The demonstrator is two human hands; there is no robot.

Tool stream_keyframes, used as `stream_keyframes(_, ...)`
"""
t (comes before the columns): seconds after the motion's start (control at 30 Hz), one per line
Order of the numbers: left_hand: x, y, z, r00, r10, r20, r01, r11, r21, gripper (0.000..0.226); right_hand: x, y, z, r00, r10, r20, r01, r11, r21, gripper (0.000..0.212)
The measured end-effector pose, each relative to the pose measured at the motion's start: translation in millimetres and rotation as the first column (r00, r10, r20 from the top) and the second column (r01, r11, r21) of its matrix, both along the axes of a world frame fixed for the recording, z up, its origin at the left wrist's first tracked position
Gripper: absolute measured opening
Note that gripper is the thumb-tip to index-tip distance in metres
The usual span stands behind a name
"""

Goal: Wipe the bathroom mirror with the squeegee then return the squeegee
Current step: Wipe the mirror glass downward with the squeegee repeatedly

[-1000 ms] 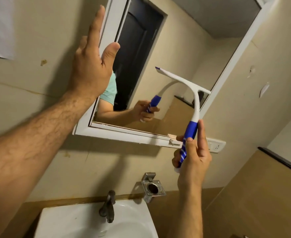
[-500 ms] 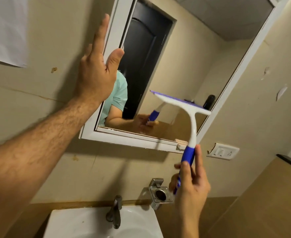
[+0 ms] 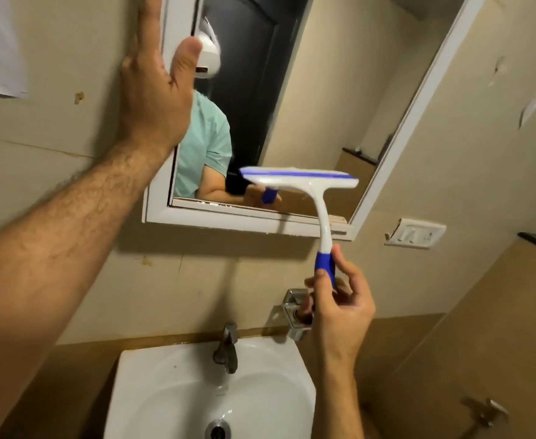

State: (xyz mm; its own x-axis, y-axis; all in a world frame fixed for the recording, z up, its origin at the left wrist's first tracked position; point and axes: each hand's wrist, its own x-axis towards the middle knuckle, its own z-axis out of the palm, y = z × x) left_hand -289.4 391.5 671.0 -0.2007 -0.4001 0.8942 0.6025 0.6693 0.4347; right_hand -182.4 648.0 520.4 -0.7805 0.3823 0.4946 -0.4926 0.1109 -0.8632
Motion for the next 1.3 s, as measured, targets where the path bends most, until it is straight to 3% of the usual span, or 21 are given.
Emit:
stream_keyframes(0.13, -1, 2, -2, 0.999, -0.013, -0.039, 0.013, 1.0, 0.008, 0.066, -17, -1, 39, 0.995, -0.008, -0.098, 0.005, 1.0, -0.031, 0.035)
stream_keyframes(0.33, -9, -2, -1, 0.996, -0.047, -0.079, 0.049, 0.998, 0.028, 0.074, -31, -4, 47, 0.994, 0.019, -0.106, -0.015, 0.999, 0.039, 0.056)
stream_keyframes(0.57, 0, 1, -1, 0.996, -0.03, -0.078, 0.031, 0.999, 0.007, 0.067, -13, 5, -18, 1.0, -0.02, 0.008, 0.02, 1.0, -0.003, 0.054)
stream_keyframes(0.83, 9, 6, -5, 0.997, -0.02, -0.072, 0.019, 1.0, -0.018, 0.064, -34, 6, 49, 0.991, -0.076, -0.108, 0.076, 0.997, -0.004, 0.04)
stream_keyframes(1.1, 10, 4, -40, 1.0, -0.017, -0.002, 0.017, 1.0, -0.011, 0.064, -22, 5, -16, 0.999, -0.035, 0.013, 0.035, 0.998, -0.055, 0.042)
stream_keyframes(1.3, 8, 5, -42, 0.999, -0.036, -0.004, 0.036, 0.999, -0.017, 0.063, -24, 5, 18, 0.997, -0.036, -0.063, 0.032, 0.997, -0.074, 0.039)
